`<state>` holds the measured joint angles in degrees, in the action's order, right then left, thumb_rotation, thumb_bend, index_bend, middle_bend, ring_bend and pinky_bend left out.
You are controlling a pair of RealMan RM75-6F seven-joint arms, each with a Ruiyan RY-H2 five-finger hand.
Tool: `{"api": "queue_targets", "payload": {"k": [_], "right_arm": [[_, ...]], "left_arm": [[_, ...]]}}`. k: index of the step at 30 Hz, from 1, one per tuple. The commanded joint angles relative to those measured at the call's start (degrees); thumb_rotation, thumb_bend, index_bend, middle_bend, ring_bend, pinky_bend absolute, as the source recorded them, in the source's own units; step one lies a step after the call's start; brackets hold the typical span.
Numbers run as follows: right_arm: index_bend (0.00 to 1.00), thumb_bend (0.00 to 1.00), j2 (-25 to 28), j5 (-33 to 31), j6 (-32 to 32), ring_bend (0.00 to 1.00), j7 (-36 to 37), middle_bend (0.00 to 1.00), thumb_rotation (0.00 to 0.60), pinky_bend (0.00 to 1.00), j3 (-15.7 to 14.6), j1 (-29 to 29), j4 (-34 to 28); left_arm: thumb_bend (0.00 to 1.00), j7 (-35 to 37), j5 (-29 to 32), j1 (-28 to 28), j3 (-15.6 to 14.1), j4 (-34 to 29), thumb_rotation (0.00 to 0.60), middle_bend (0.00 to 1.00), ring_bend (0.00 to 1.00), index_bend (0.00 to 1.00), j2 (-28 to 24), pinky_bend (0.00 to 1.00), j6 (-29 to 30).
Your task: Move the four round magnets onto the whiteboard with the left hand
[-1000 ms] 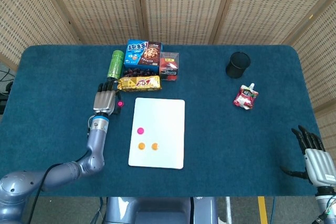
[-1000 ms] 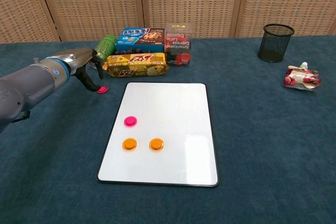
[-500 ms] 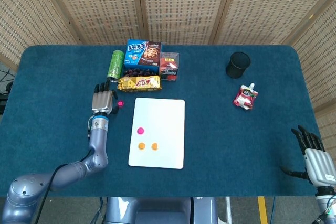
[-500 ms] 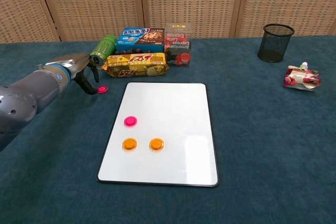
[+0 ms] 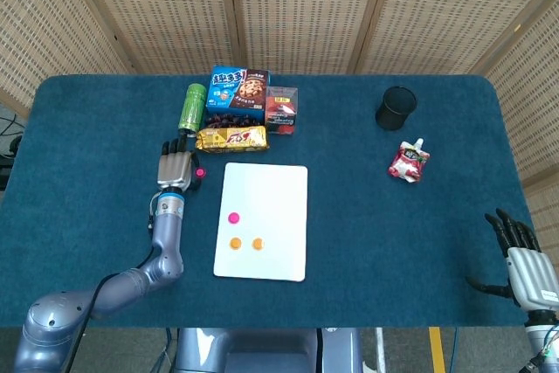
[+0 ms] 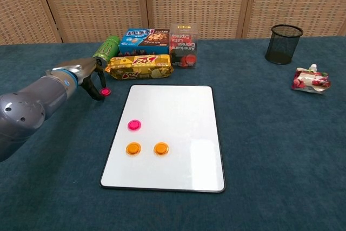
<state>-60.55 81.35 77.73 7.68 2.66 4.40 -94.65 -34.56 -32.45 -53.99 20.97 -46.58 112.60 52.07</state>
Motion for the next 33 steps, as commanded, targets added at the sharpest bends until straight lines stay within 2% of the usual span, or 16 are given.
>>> {"api": "queue_targets", "payload": {"k": [1,9,18,22,33], "right_arm": [[0.00,0.08,0.00,0.02,0.01,0.00,0.04,0.00,0.600,0.00,0.00,0.00,0.01],[0.00,0.08,0.02,0.05,-0.01,0.00,0.23,0.00,0.600,0.00,-0.01,0.00,0.02],[0.00,0.08,0.06,0.11,-0.02,0.00,0.47,0.00,0.600,0.00,-0.02,0.00,0.06],[0.00,0.07,0.07,0.16,-0.05,0.00,0.56,0.00,0.600,0.00,-0.05,0.02,0.11],[0.00,0.08,0.06,0.26,0.05,0.00,0.55,0.00,0.600,0.00,-0.08,-0.01,0.10]], "left_arm": [[0.32,-0.14,-0.22,-0.03,0.22,0.58,0.600,0.00,0.00,0.43,0.38,0.00,-0.24],[0.33,-0.33,-0.51,0.00,0.91,1.93,0.600,0.00,0.00,0.43,1.28,0.00,-1.15],[0.35,-0.55,-1.11,0.19,1.65,2.40,0.600,0.00,0.00,0.49,1.68,0.00,-1.65],[0.35,0.12,-2.36,0.81,1.69,0.76,0.600,0.00,0.00,0.49,0.68,0.00,-1.06],[0.35,0.53,-4.63,2.85,1.49,-9.01,0.600,0.00,0.00,0.49,-3.81,0.00,1.37]]}}
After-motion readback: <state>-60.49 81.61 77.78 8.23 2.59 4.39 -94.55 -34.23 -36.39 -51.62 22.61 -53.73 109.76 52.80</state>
